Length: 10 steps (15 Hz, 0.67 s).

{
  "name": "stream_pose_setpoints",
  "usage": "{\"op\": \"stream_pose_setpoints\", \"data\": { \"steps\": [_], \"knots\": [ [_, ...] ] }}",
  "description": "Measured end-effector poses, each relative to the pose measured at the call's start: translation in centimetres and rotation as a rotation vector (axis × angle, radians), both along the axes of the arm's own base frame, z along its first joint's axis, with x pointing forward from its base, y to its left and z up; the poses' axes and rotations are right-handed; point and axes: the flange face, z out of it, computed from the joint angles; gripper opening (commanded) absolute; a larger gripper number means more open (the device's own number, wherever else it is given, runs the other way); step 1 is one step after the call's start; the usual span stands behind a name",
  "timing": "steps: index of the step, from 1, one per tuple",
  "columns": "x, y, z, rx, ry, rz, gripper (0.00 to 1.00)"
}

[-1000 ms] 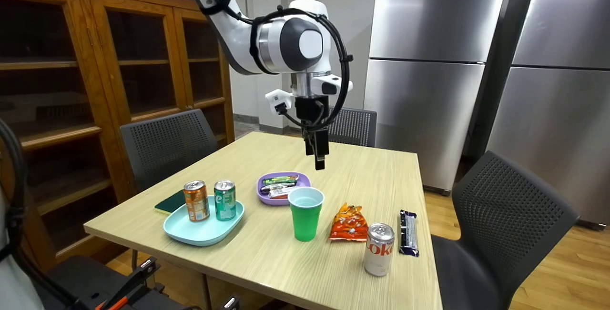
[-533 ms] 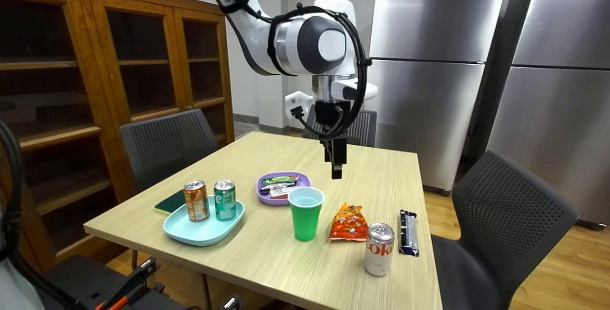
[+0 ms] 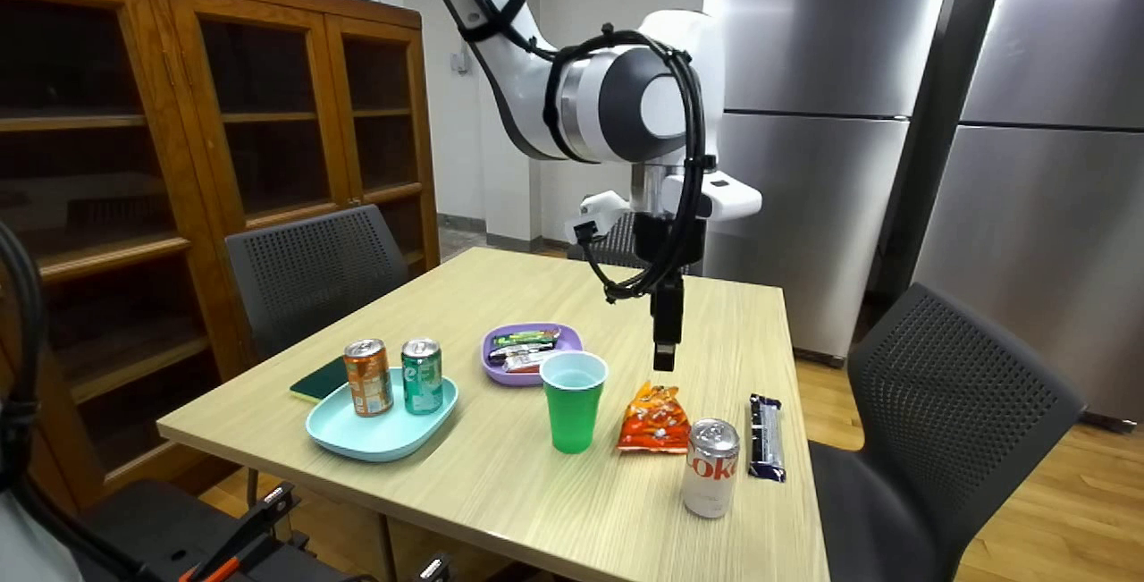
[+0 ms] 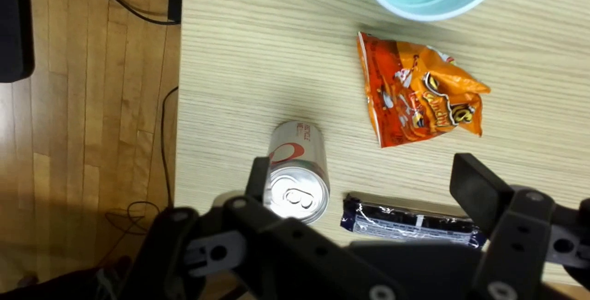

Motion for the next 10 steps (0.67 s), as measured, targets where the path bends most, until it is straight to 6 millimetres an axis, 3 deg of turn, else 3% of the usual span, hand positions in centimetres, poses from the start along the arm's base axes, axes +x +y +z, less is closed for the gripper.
{"op": "stream_pose_setpoints", "data": {
  "steps": [10],
  "knots": [
    [-0.4, -4.1, -3.6, -0.019, 0.050, -0.202, 1.00]
  ]
}}
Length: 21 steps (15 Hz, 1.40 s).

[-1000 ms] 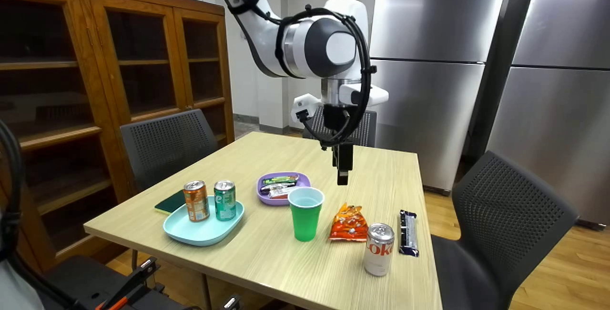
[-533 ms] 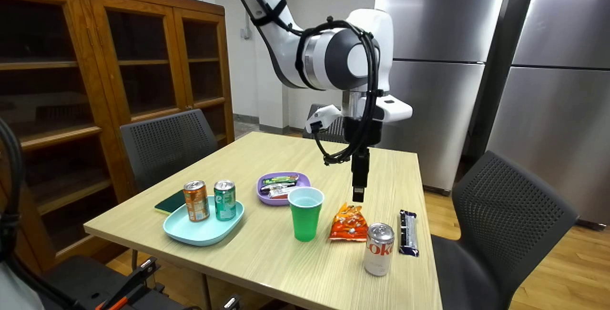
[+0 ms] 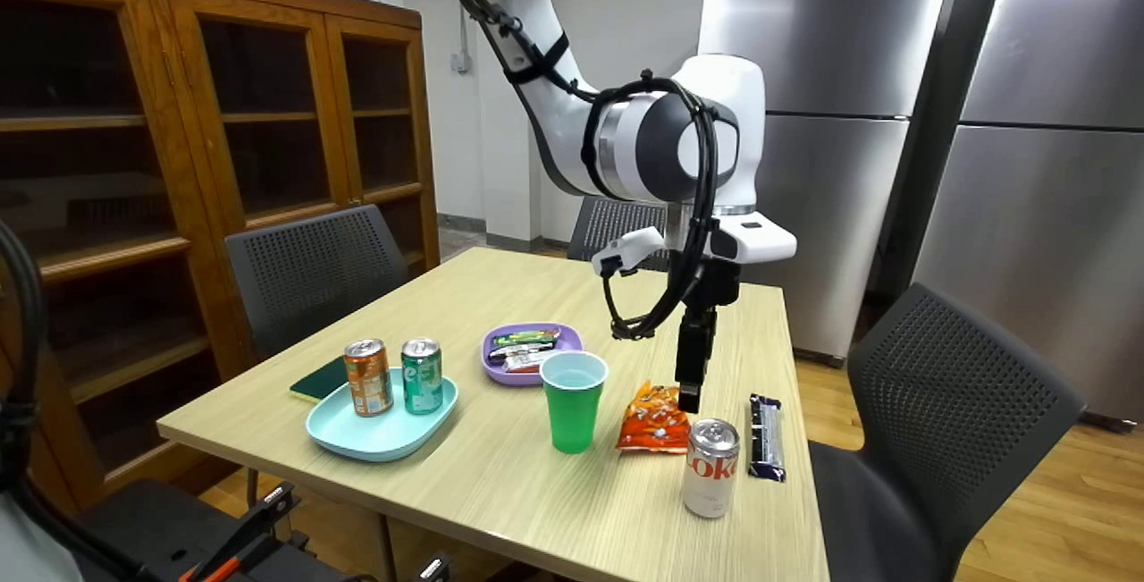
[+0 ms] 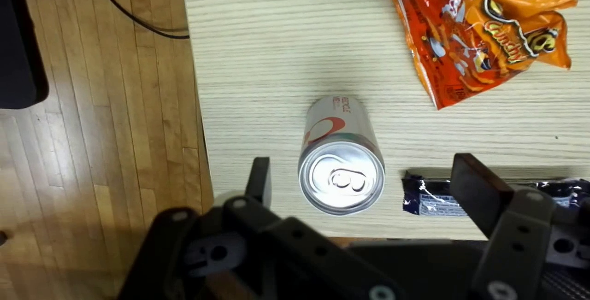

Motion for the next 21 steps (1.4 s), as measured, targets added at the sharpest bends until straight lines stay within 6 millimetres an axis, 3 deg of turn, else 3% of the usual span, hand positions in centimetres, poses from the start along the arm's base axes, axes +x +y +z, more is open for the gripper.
{"op": "stream_pose_setpoints", "data": {
  "steps": [21],
  "knots": [
    [0.9, -2.7, -6.0, -0.027, 0.093, -0.115, 1.00]
  ]
}}
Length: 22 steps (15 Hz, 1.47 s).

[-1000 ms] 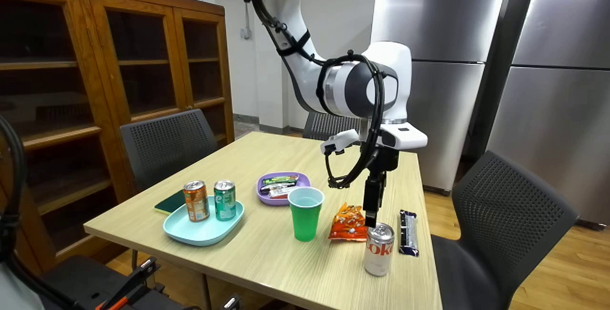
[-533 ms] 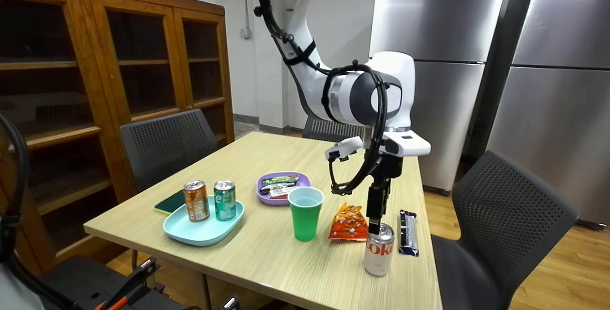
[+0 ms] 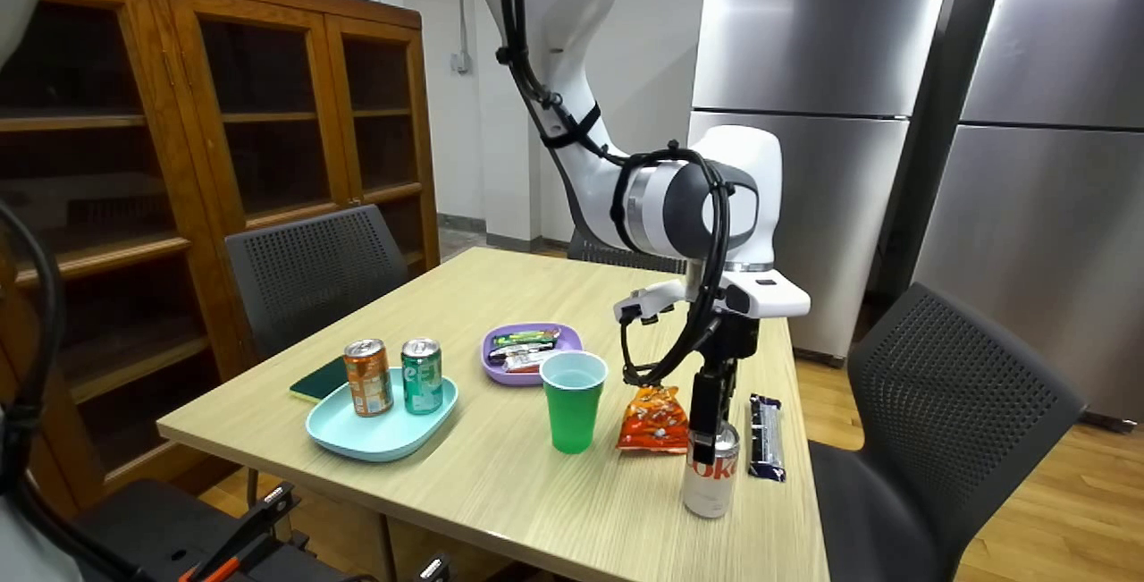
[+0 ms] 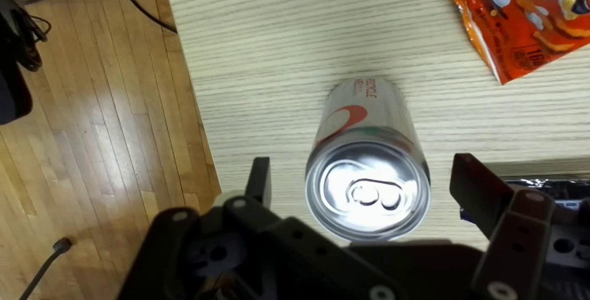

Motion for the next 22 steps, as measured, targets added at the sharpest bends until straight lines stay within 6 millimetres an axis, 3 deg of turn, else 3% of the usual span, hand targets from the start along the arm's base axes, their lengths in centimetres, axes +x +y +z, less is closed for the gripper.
{"op": "stream_pose_setpoints", "data": {
  "steps": [3, 4, 5, 9, 17, 22],
  "knots": [
    [-0.1, -0.2, -0.7, -0.002, 0.013, -0.004, 1.00],
    [-0.1, -0.3, -0.8, -0.003, 0.016, -0.005, 0.75],
    [-0.1, -0.3, -0.9, -0.003, 0.017, -0.005, 0.74],
    [0.0, -0.4, -1.0, -0.004, 0.017, -0.005, 0.42],
    [0.8, -0.3, -0.1, -0.013, -0.005, 0.003, 0.40],
    [2.3, 0.3, 4.5, -0.027, -0.086, 0.026, 0.40]
  ]
}}
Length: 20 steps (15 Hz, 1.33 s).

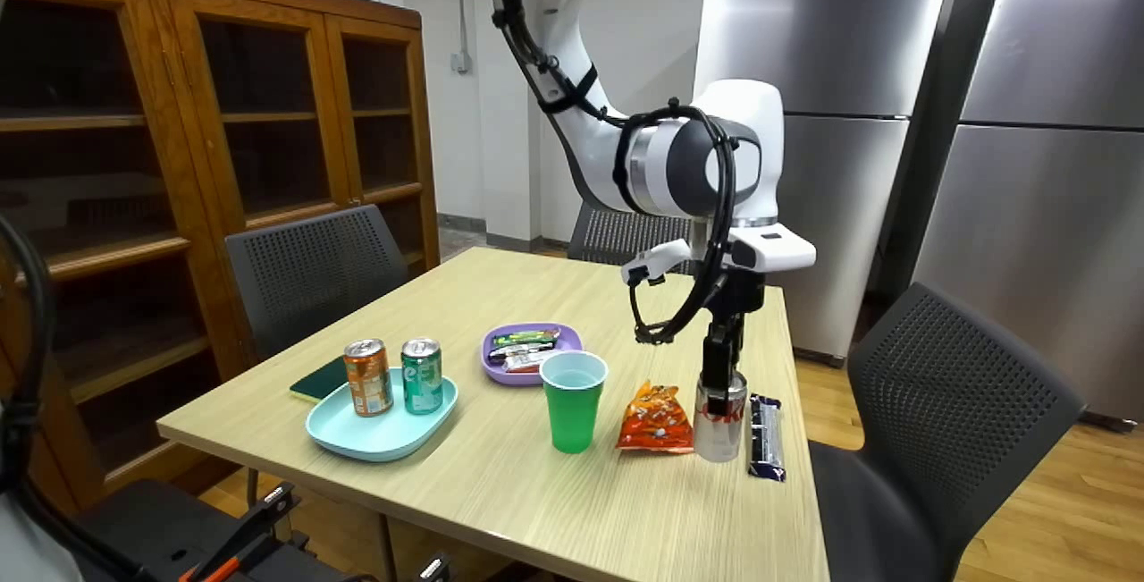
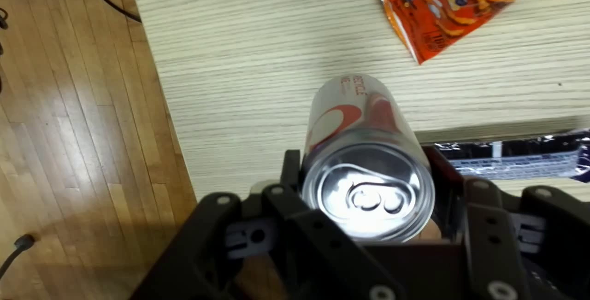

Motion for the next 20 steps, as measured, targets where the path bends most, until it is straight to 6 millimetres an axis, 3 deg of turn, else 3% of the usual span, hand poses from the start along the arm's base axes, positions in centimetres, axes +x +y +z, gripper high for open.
{"op": "stream_pose_setpoints", "data": {
  "steps": [6, 10, 14, 20],
  "knots": [
    [1.0, 2.2, 6.8, -0.007, -0.117, 0.086, 0.40],
    [0.8, 4.8, 10.5, -0.008, -0.177, 0.201, 0.40],
    [0.3, 9.8, 12.5, 0.022, -0.200, 0.401, 0.40],
    [-1.8, 16.4, 13.8, 0.053, -0.200, 0.717, 0.40]
  ]
}}
